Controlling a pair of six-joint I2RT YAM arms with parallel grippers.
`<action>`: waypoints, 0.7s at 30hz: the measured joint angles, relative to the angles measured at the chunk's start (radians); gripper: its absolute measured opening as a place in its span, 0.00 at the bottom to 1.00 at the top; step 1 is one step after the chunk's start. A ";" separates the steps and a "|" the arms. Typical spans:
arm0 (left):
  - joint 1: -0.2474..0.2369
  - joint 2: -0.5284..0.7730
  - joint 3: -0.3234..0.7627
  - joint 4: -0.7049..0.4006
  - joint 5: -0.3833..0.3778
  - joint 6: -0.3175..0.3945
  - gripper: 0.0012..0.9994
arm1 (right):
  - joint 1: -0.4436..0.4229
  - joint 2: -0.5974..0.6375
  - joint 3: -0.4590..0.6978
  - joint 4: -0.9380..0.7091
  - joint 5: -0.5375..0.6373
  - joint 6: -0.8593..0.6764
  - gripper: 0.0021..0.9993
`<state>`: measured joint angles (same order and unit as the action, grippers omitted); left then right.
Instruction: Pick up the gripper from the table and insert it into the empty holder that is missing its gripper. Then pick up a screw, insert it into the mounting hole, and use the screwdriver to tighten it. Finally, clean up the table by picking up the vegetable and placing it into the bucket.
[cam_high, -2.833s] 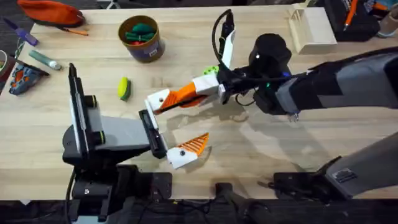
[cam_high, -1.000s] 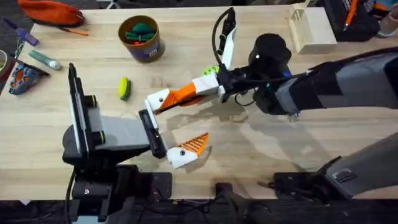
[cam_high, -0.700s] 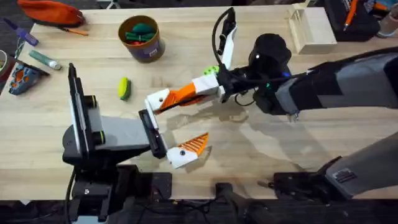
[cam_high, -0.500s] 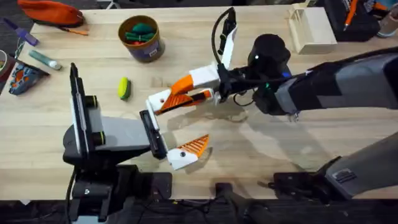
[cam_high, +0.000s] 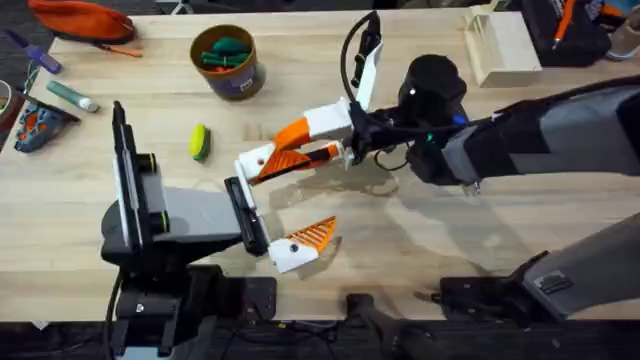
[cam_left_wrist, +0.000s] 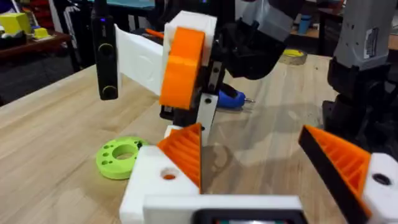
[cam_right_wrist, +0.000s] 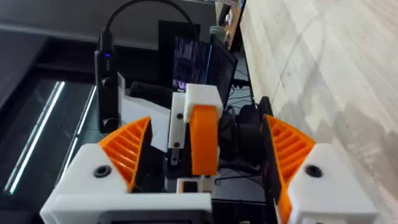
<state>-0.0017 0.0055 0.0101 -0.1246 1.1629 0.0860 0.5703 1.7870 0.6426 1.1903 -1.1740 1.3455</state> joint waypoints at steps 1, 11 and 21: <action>0.000 0.000 0.000 0.000 0.000 0.000 0.99 | -0.002 0.000 0.000 -0.010 0.000 -0.009 0.93; 0.000 0.000 0.000 0.000 0.000 0.000 0.99 | -0.134 -0.247 0.009 -0.530 0.003 -0.272 0.93; 0.000 0.000 0.000 0.000 0.000 0.000 0.99 | -0.411 -0.437 0.236 -1.405 0.030 -0.769 0.93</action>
<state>-0.0017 0.0052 0.0101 -0.1246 1.1629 0.0860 0.1595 1.3503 0.8788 -0.2150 -1.1444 0.5766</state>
